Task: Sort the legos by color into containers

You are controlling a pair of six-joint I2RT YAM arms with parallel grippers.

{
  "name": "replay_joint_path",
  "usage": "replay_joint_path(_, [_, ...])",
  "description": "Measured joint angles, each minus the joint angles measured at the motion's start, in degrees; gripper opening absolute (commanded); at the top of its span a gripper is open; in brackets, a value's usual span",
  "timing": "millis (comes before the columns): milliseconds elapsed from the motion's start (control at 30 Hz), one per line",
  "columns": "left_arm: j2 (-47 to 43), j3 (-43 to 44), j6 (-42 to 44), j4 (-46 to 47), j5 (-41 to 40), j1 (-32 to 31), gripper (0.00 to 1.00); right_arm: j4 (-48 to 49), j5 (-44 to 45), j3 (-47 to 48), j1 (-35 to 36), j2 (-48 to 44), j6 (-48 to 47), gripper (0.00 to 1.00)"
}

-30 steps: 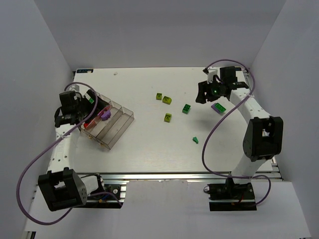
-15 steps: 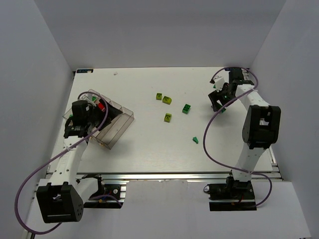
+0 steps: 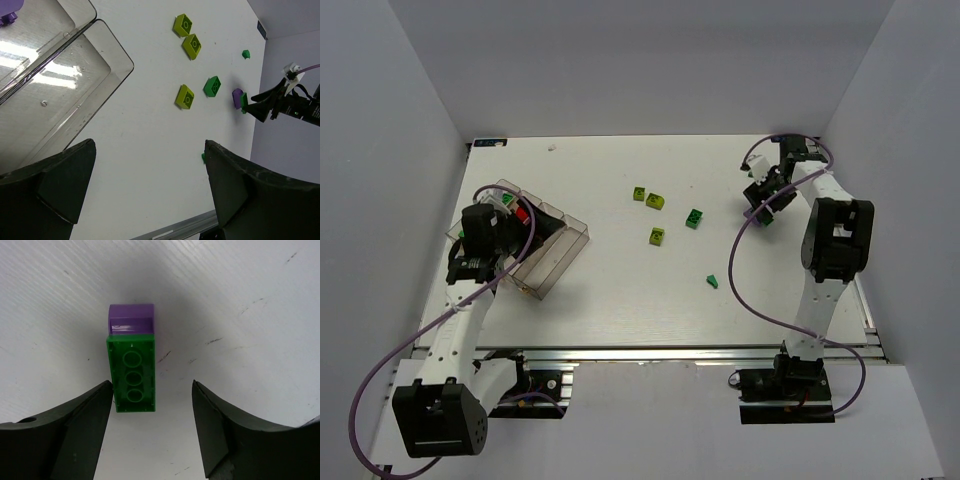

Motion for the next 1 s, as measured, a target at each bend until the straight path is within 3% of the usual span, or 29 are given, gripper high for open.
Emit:
replay_joint_path(267, [-0.28, -0.04, 0.0, -0.22, -0.04, 0.0, 0.98, -3.52, -1.25, 1.18, -0.26, 2.91, -2.95, 0.56])
replay_joint_path(400, [-0.26, -0.04, -0.2, -0.31, 0.07, -0.02, 0.98, -4.02, -1.55, 1.18, -0.28, 2.97, -3.69, 0.42])
replay_joint_path(633, [-0.11, -0.04, -3.21, 1.81, 1.7, -1.9, 0.97, -5.27, -2.38, 1.18, -0.31, 2.86, -5.09, 0.06])
replay_joint_path(733, [0.42, -0.04, -5.64, 4.96, 2.84, -5.73, 0.97, -7.39, -4.92, 1.18, -0.37, 2.27, -5.66, 0.0])
replay_joint_path(867, [2.23, -0.04, -8.81, 11.19, 3.1, -12.57, 0.98, -14.45, -14.88, 3.32, -0.37, 0.24, -5.77, 0.0])
replay_joint_path(1000, [6.03, 0.09, -11.52, 21.4, 3.15, -21.05, 0.98, -22.6, -32.24, 8.79, -0.02, -2.19, -4.61, 0.0])
